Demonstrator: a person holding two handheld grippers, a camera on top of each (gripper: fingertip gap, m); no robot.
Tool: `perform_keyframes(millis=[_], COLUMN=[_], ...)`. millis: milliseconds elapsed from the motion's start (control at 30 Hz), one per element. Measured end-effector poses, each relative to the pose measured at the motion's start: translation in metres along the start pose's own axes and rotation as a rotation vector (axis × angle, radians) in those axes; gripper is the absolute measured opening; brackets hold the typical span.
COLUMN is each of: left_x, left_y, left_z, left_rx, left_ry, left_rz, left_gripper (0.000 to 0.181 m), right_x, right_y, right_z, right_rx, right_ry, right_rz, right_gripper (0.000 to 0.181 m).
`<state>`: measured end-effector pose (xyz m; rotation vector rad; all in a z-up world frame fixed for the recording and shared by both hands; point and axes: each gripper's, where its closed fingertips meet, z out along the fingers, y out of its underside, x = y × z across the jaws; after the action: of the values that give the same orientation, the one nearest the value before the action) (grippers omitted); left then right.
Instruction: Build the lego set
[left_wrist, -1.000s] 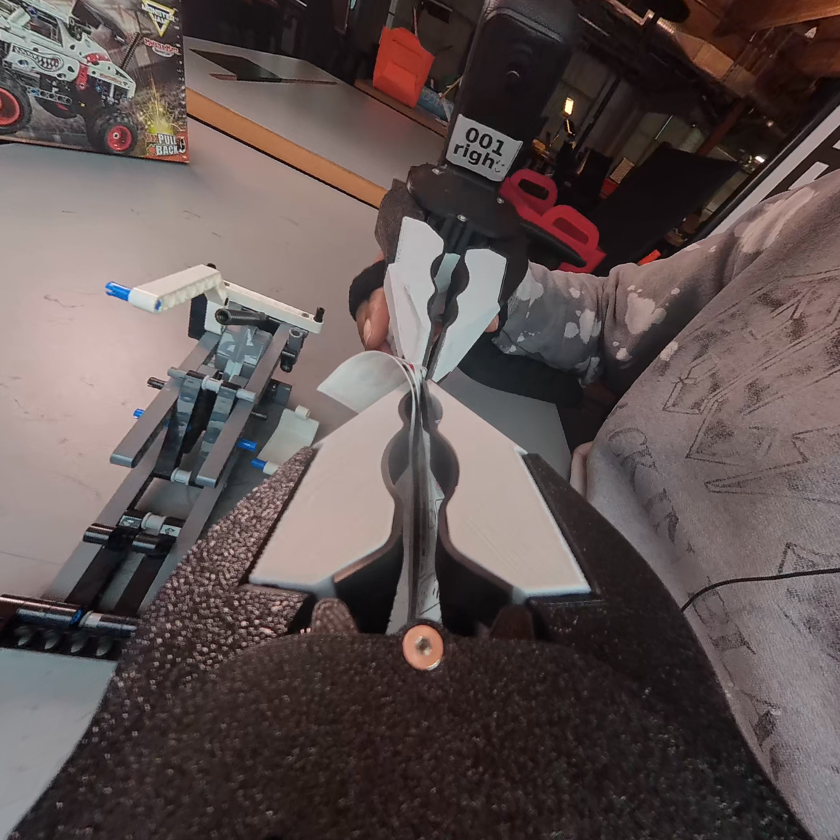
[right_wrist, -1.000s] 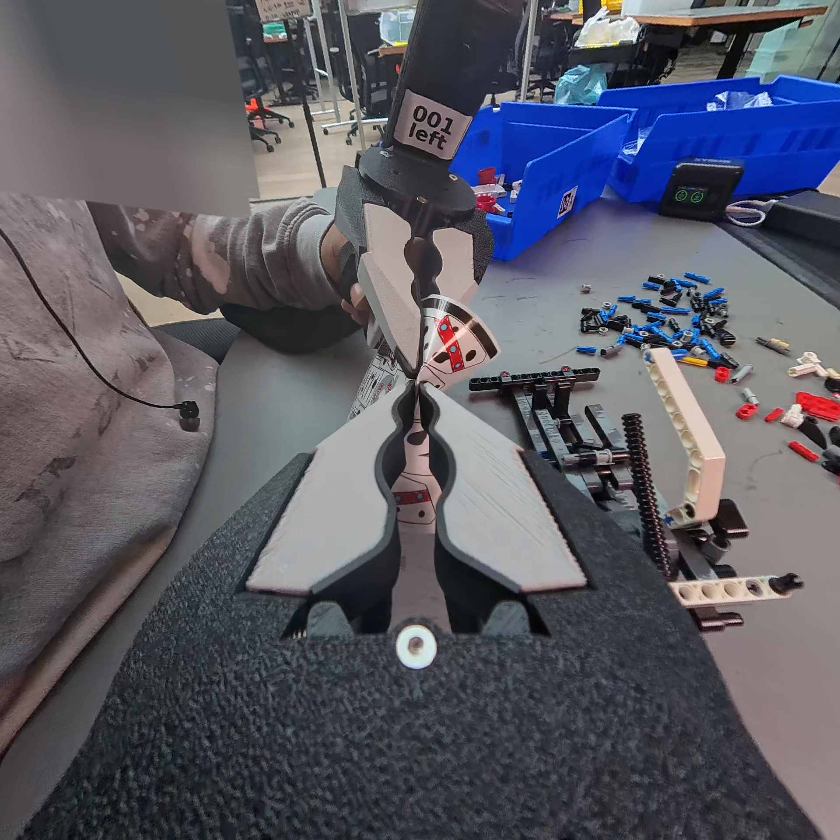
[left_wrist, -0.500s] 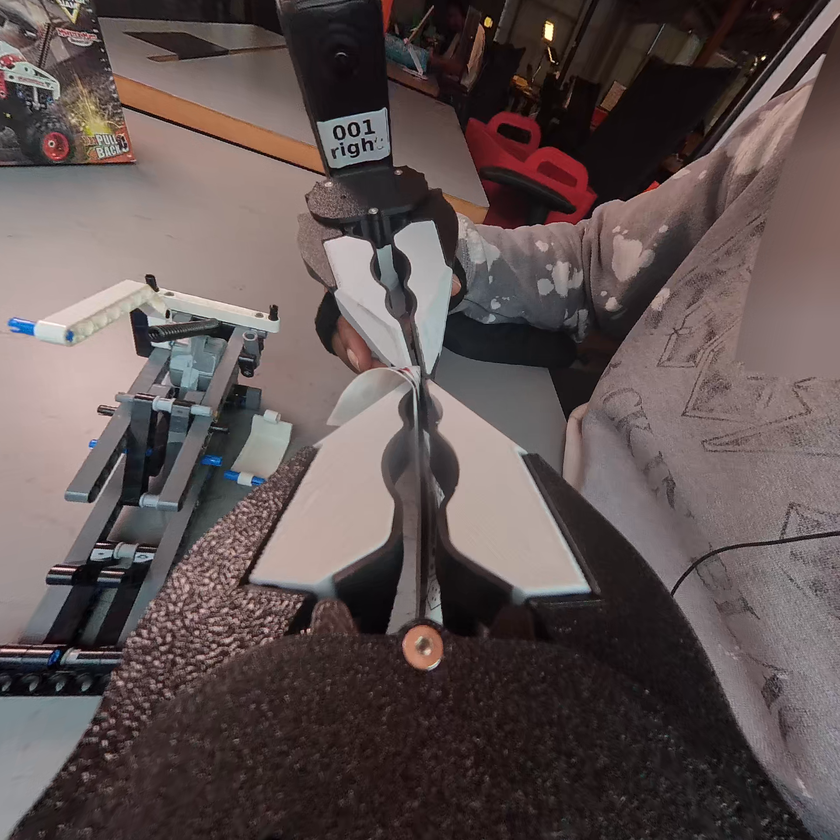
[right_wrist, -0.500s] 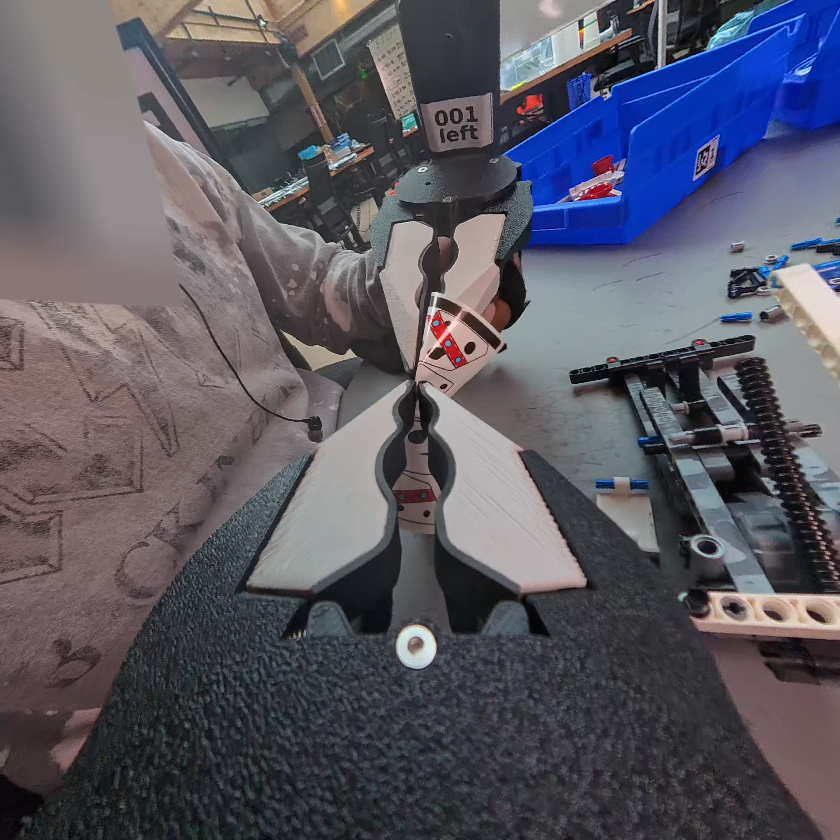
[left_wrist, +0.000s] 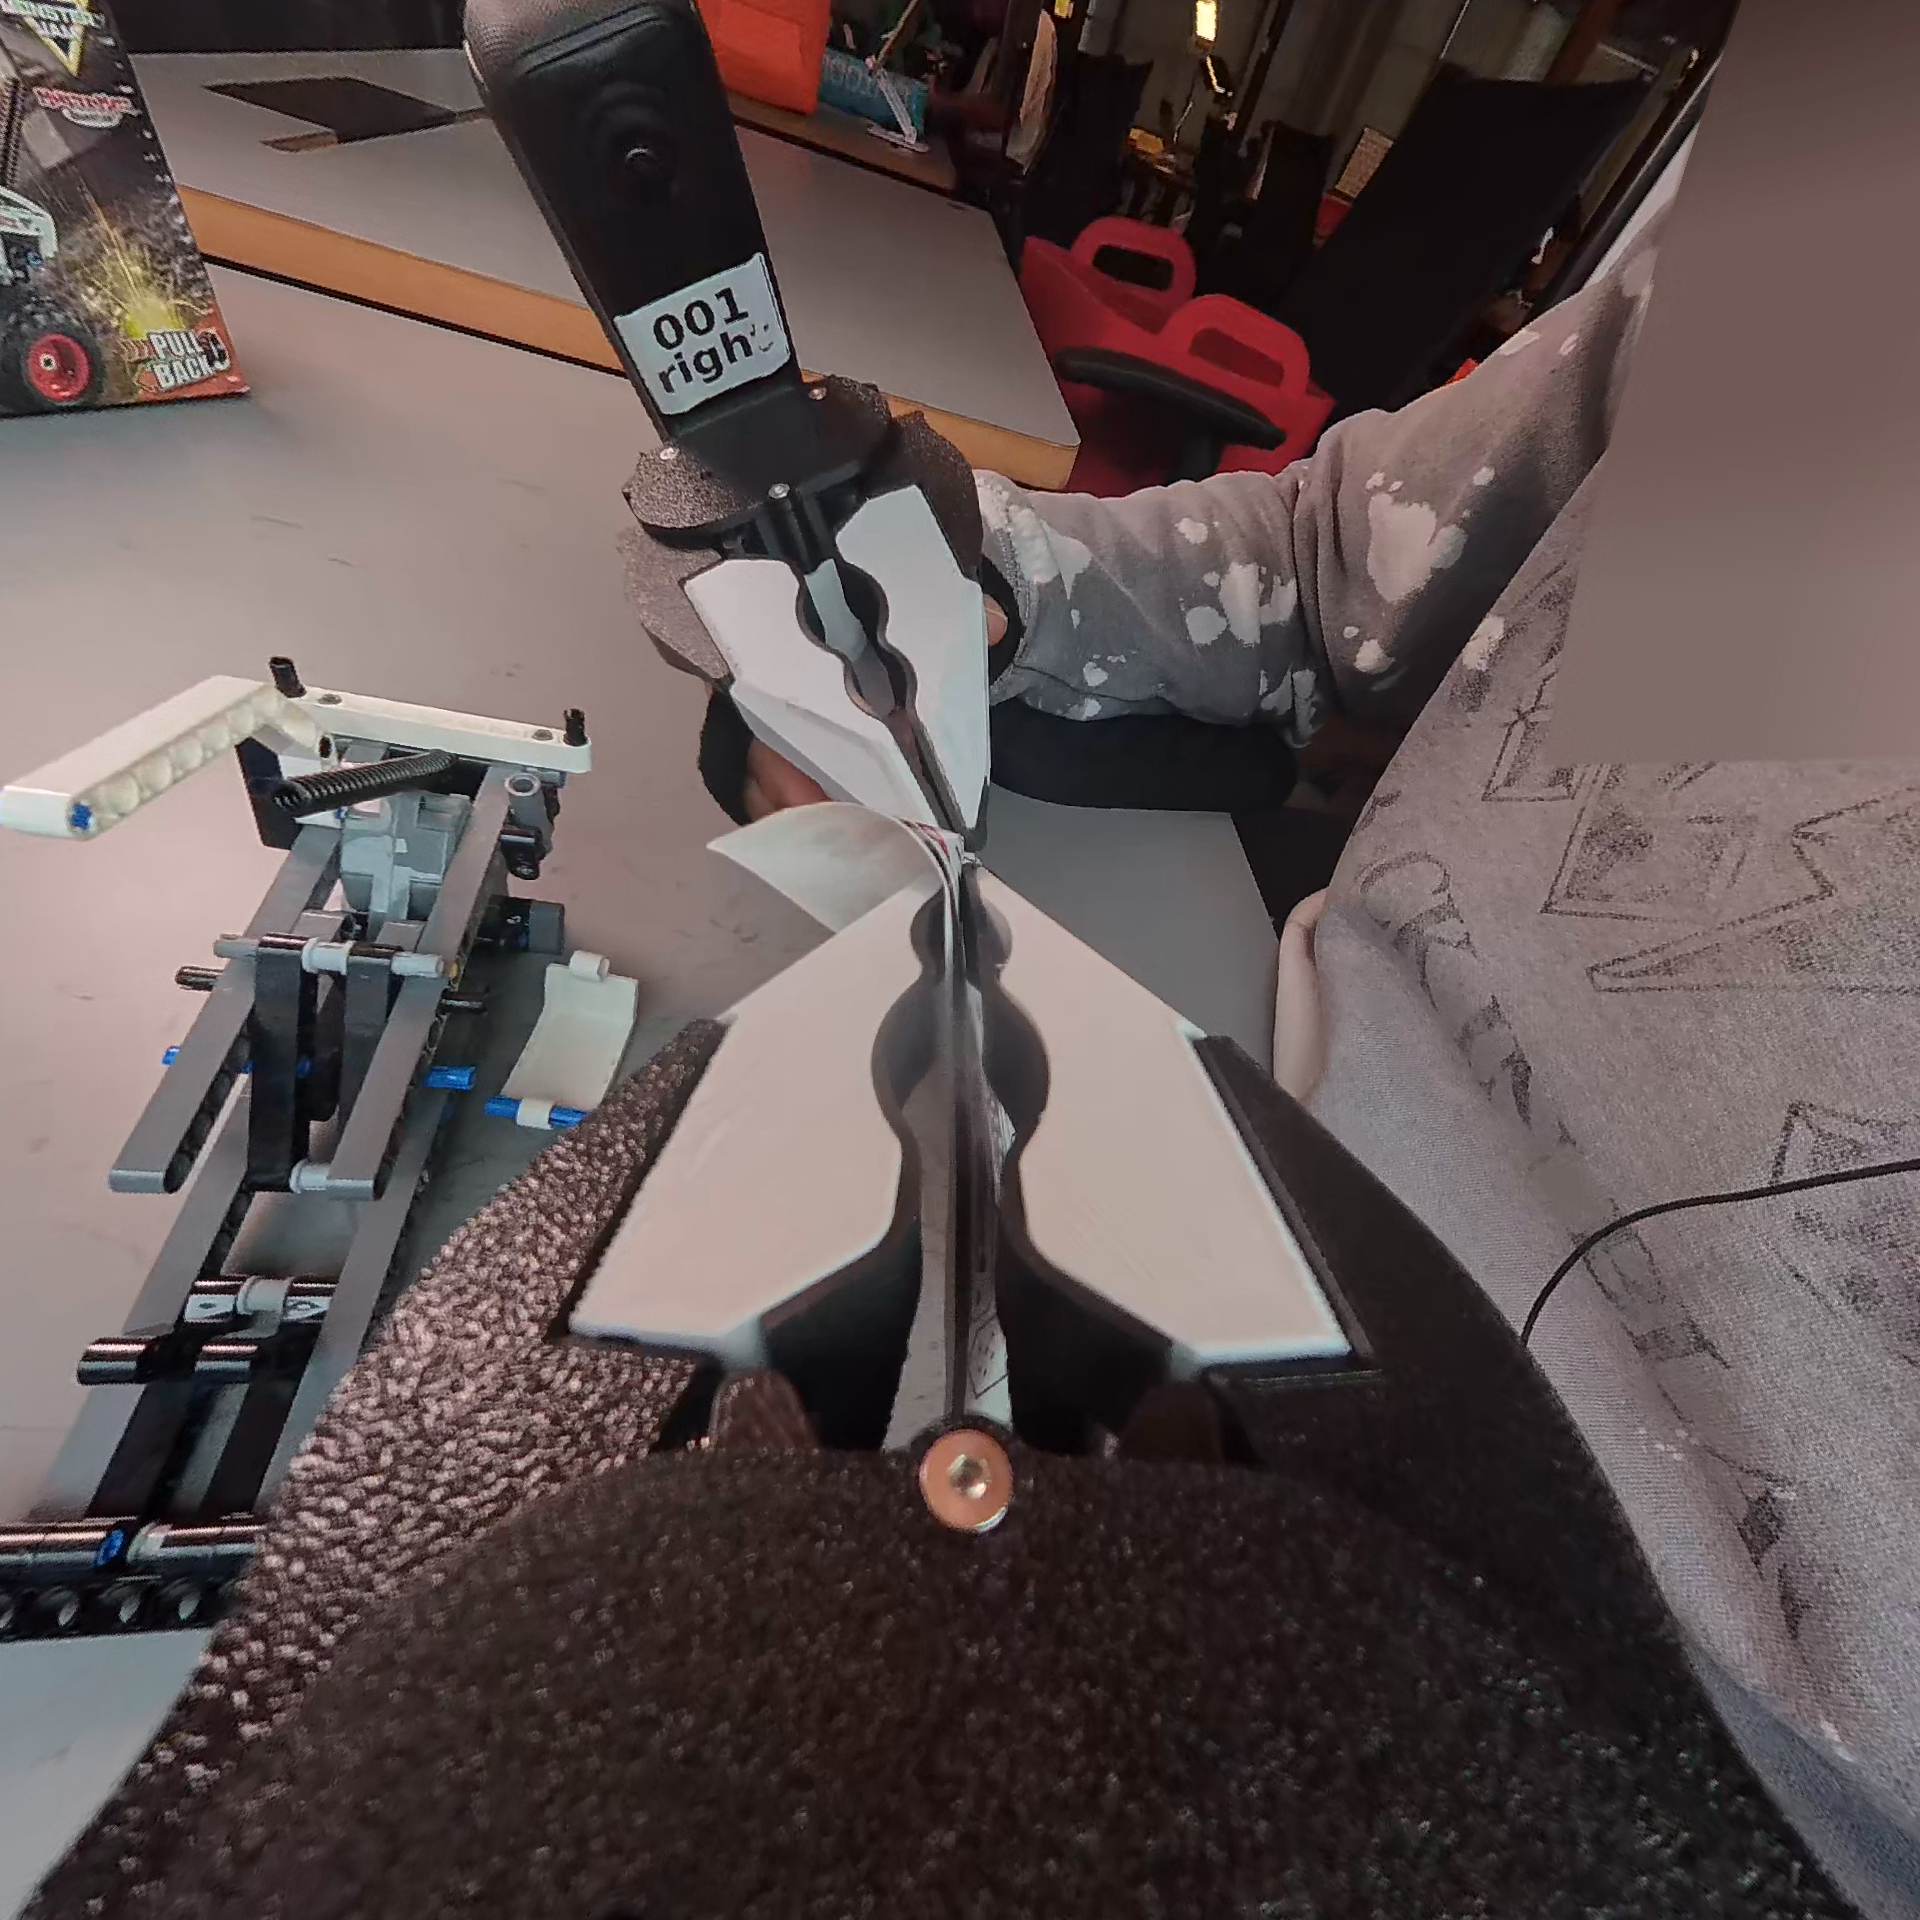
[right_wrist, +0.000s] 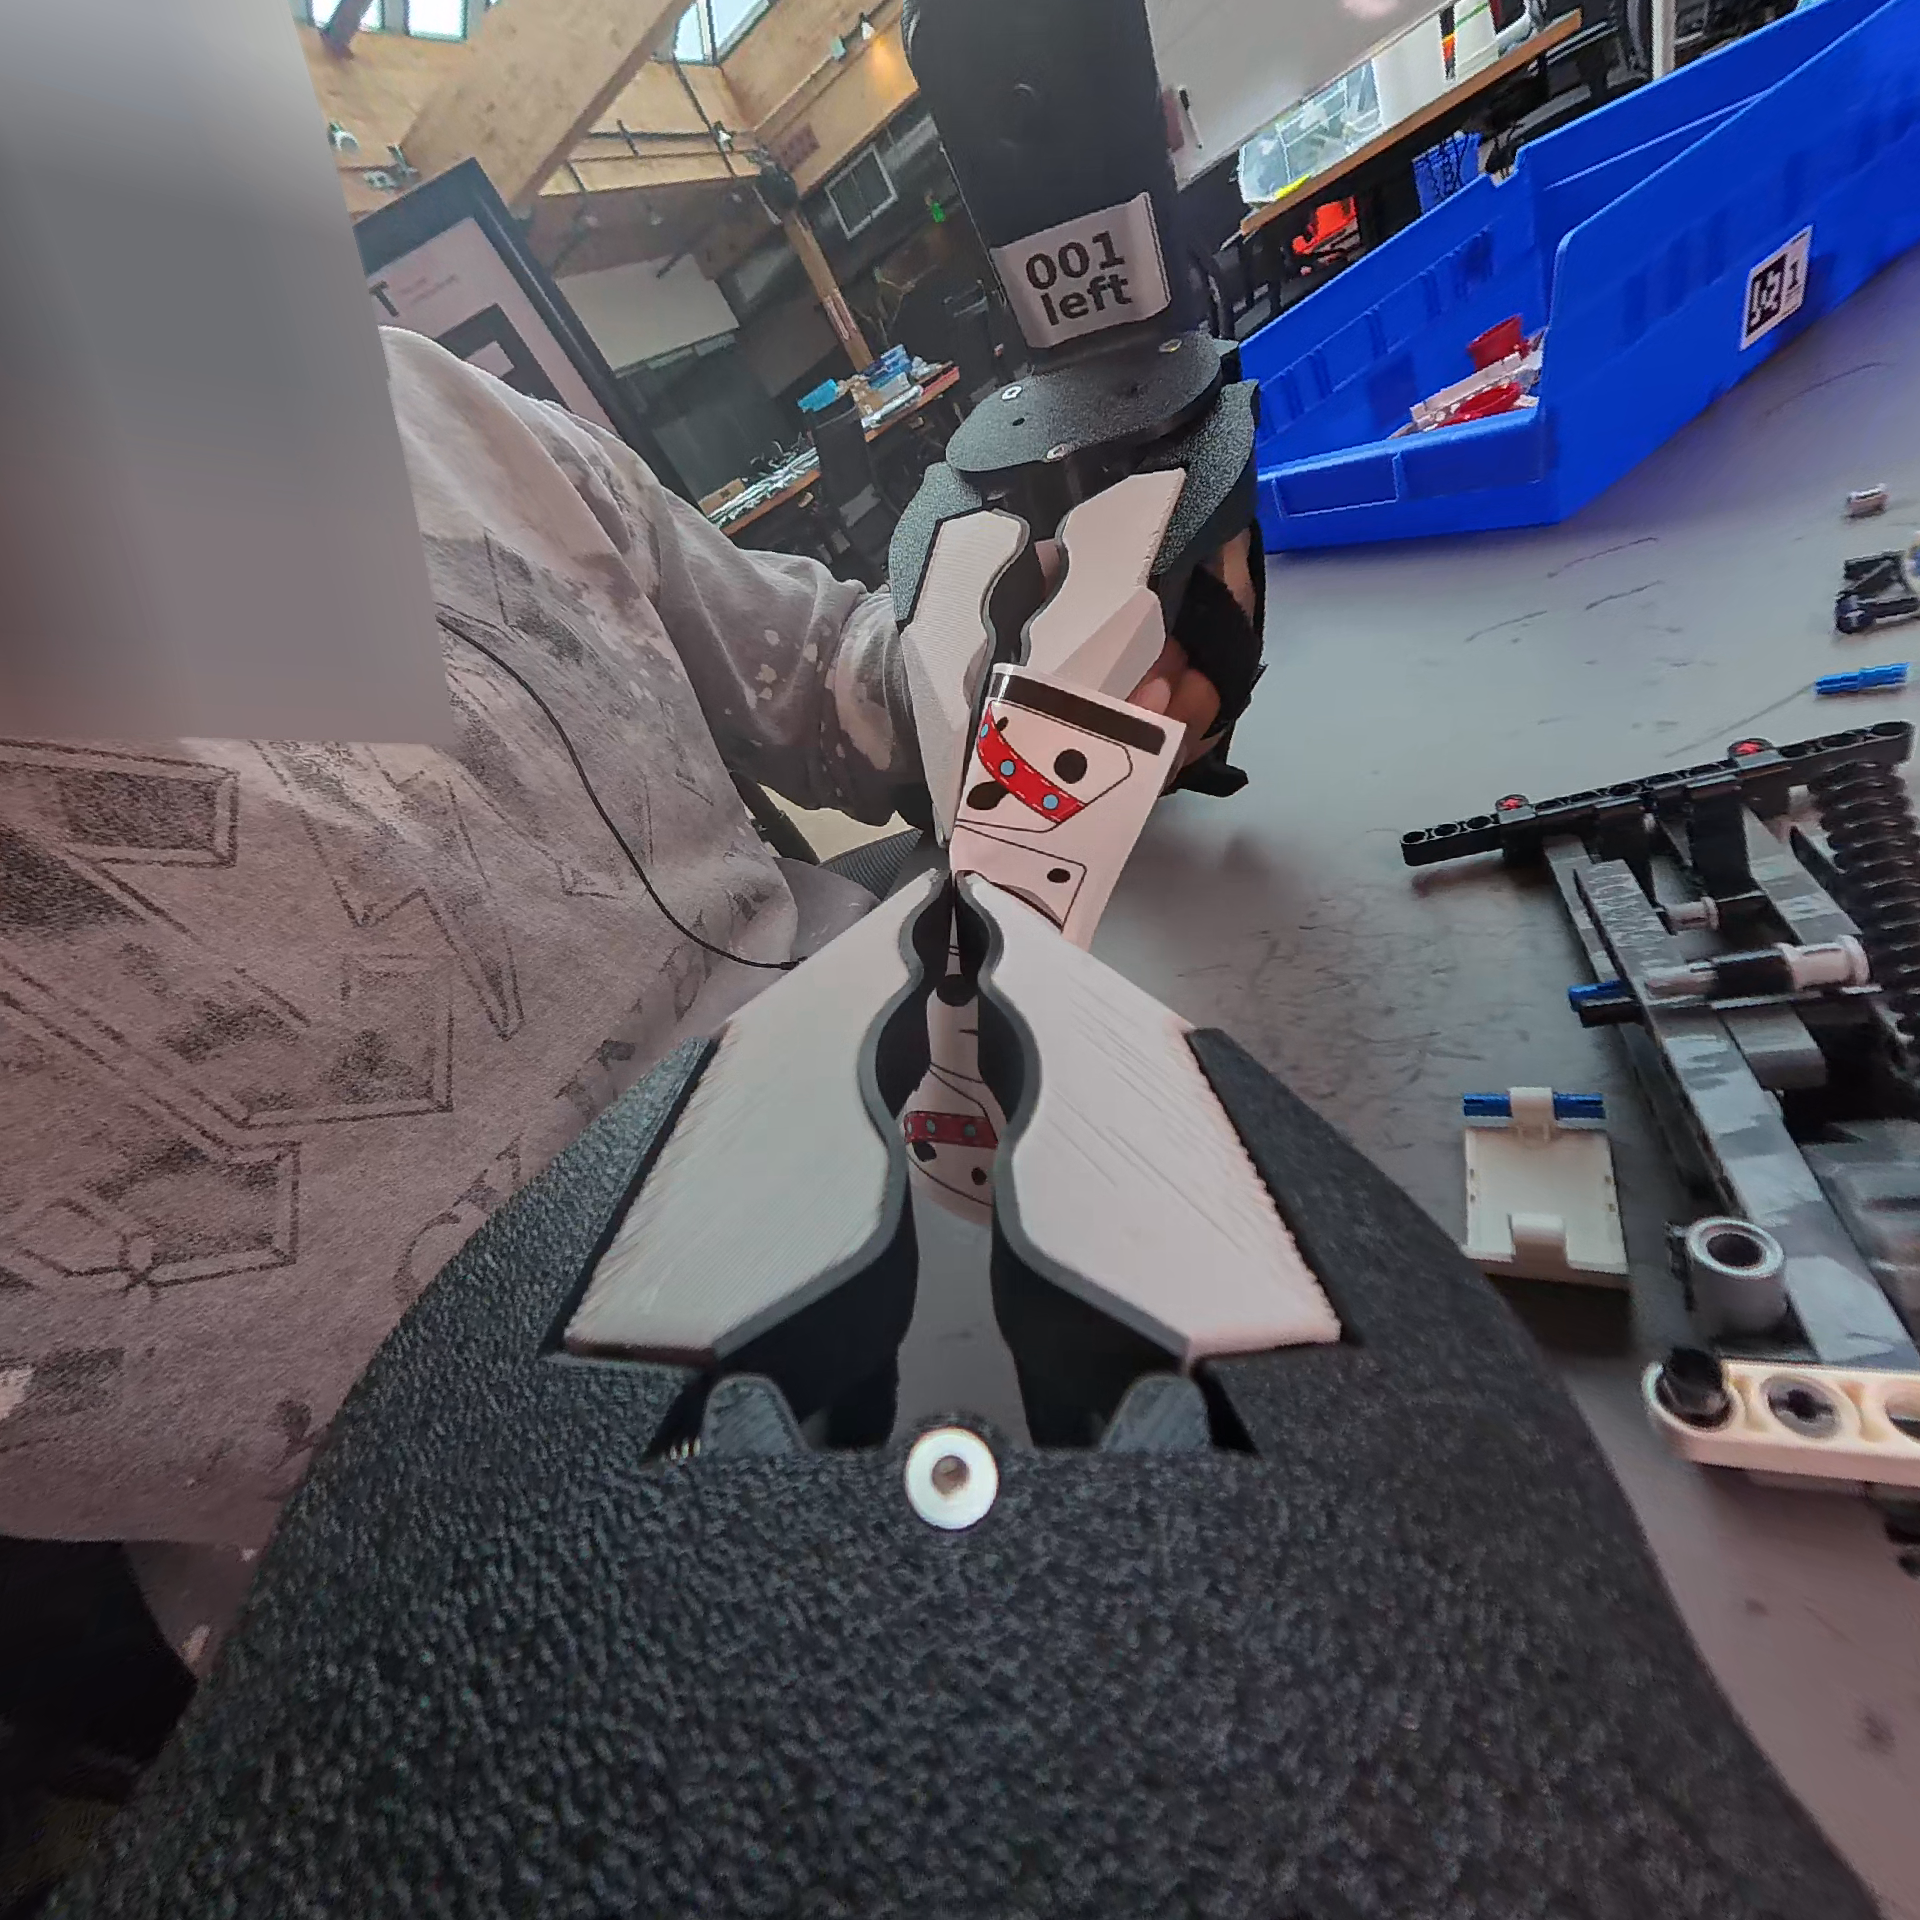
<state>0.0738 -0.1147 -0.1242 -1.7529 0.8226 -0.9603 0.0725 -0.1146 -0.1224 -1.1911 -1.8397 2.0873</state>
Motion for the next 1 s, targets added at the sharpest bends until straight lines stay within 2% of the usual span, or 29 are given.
perform_keyframes(millis=[333, 700, 867, 1000], left_x=[0.003, -0.003, -0.01, -0.015], left_y=[0.001, 0.0, -0.006, -0.017], left_z=[0.0, -0.004, -0.011, -0.021], left_rx=[-0.005, 0.016, 0.067, 0.143], left_ry=[0.019, 0.019, 0.025, 0.035], left_rz=[0.002, -0.037, -0.109, -0.153], left_gripper=[0.0, 0.0, 0.0, 0.0], right_x=[-0.002, 0.002, 0.001, -0.008], right_y=[0.0, -0.007, -0.02, -0.048], right_z=[-0.001, -0.009, -0.018, -0.038], right_rx=[0.012, 0.048, 0.107, 0.251], right_ry=[-0.041, -0.008, 0.008, 0.003], right_rz=[0.041, 0.028, -0.006, -0.072], right_gripper=[0.0, 0.0, 0.0, 0.0])
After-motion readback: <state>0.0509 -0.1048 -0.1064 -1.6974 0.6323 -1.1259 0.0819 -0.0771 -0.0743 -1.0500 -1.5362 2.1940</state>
